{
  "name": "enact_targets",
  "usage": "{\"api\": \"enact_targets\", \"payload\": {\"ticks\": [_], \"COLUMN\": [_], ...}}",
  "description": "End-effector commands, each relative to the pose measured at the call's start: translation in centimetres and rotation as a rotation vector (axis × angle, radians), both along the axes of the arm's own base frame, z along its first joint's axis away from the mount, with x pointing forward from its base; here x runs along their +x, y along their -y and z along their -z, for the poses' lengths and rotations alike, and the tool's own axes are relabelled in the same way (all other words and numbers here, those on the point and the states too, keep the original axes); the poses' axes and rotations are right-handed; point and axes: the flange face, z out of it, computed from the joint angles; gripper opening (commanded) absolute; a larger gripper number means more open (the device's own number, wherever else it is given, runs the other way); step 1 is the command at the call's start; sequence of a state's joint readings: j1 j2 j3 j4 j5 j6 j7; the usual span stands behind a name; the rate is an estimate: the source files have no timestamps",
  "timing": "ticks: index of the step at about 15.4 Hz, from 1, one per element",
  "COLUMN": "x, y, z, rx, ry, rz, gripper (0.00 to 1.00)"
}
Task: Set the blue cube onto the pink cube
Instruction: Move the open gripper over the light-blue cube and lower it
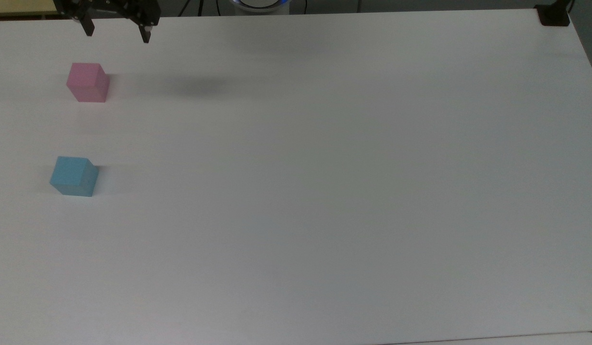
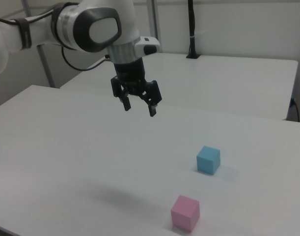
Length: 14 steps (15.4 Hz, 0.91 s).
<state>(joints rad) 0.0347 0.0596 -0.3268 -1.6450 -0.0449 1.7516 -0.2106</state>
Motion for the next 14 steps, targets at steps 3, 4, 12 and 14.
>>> {"api": "enact_targets", "payload": {"ticks": [3, 4, 12, 14], "x": [5.6, 7.2, 9.5, 9.8], "y": [4.5, 6.1, 11.4, 12.0], "z": [8.0, 9.6, 19.4, 20.8], "rx": [-0.086, -0.119, -0.18, -0.193], "ry": [0.153, 0.196, 0.203, 0.222], "rz": [0.052, 0.064, 0.038, 0.043], "gripper": [1.0, 1.0, 1.0, 1.0]}}
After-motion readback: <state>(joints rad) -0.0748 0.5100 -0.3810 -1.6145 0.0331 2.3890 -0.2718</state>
